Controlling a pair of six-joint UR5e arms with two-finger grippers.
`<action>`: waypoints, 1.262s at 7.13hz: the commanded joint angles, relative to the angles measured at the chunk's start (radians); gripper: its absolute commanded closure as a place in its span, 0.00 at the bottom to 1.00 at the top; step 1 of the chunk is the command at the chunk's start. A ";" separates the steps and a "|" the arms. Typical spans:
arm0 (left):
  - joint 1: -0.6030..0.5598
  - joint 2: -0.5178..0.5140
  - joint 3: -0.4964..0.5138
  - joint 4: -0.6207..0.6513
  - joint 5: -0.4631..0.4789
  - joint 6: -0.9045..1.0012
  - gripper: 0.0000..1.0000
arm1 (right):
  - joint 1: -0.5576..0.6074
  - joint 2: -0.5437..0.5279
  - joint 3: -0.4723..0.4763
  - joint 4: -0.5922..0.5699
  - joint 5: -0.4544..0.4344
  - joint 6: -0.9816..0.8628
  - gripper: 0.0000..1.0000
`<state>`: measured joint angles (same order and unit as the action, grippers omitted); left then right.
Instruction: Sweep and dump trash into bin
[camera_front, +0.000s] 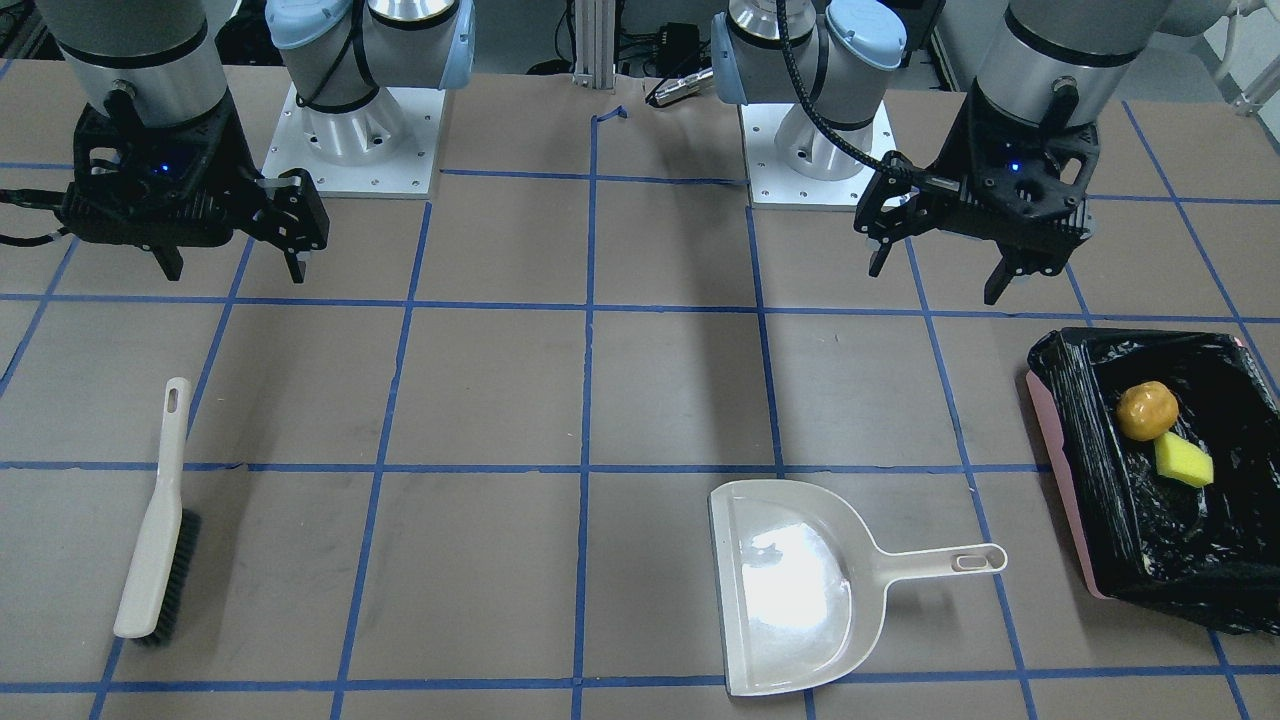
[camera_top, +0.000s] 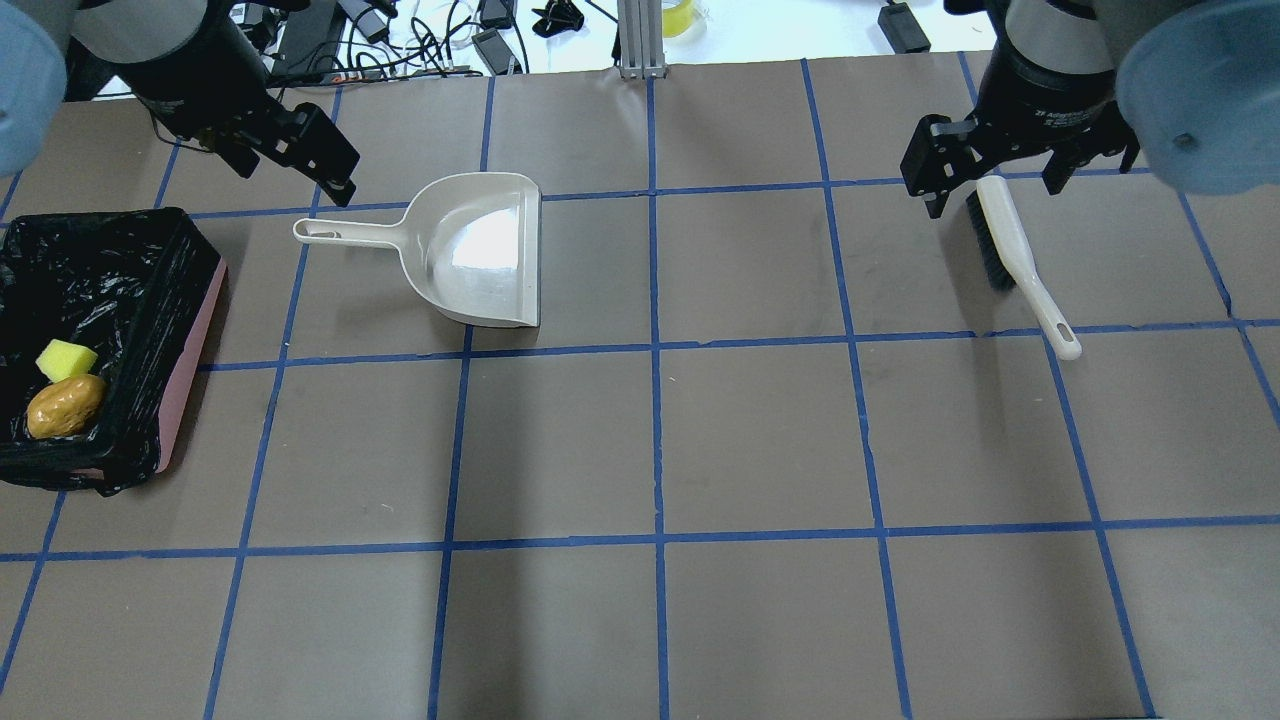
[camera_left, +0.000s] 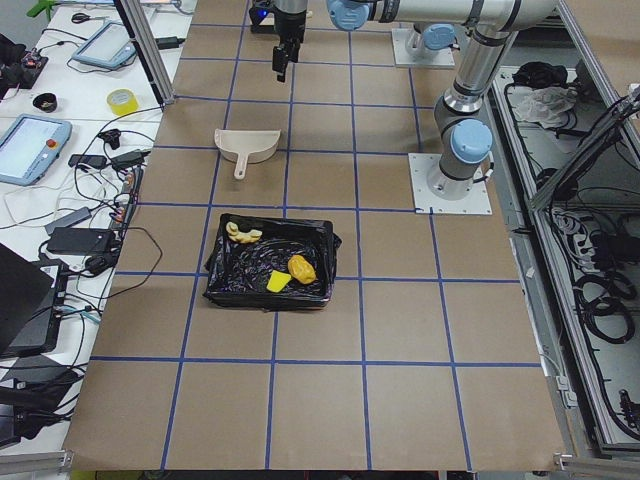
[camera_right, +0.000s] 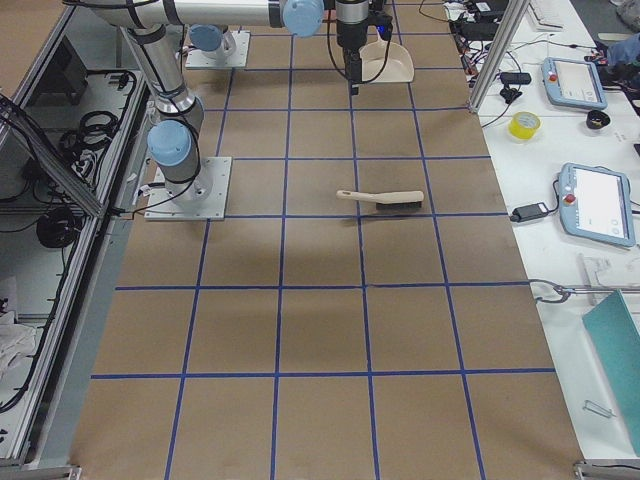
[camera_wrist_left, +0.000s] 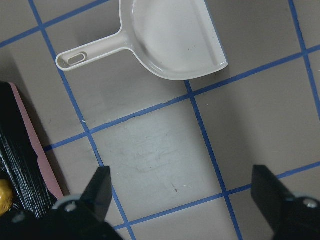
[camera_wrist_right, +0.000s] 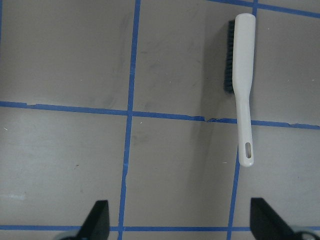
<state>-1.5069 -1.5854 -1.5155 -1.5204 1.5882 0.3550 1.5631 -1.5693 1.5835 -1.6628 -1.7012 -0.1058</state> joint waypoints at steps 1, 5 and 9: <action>-0.001 0.005 -0.018 0.006 0.004 -0.030 0.00 | 0.000 0.000 0.001 0.000 0.000 0.000 0.00; -0.001 0.021 -0.020 0.008 0.004 -0.034 0.00 | 0.000 0.003 0.001 0.006 0.000 0.000 0.00; 0.001 0.009 -0.023 0.009 0.003 -0.068 0.00 | 0.000 0.003 0.001 0.006 0.000 0.000 0.00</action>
<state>-1.5077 -1.5680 -1.5370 -1.5122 1.5911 0.2903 1.5631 -1.5662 1.5846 -1.6567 -1.7017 -0.1052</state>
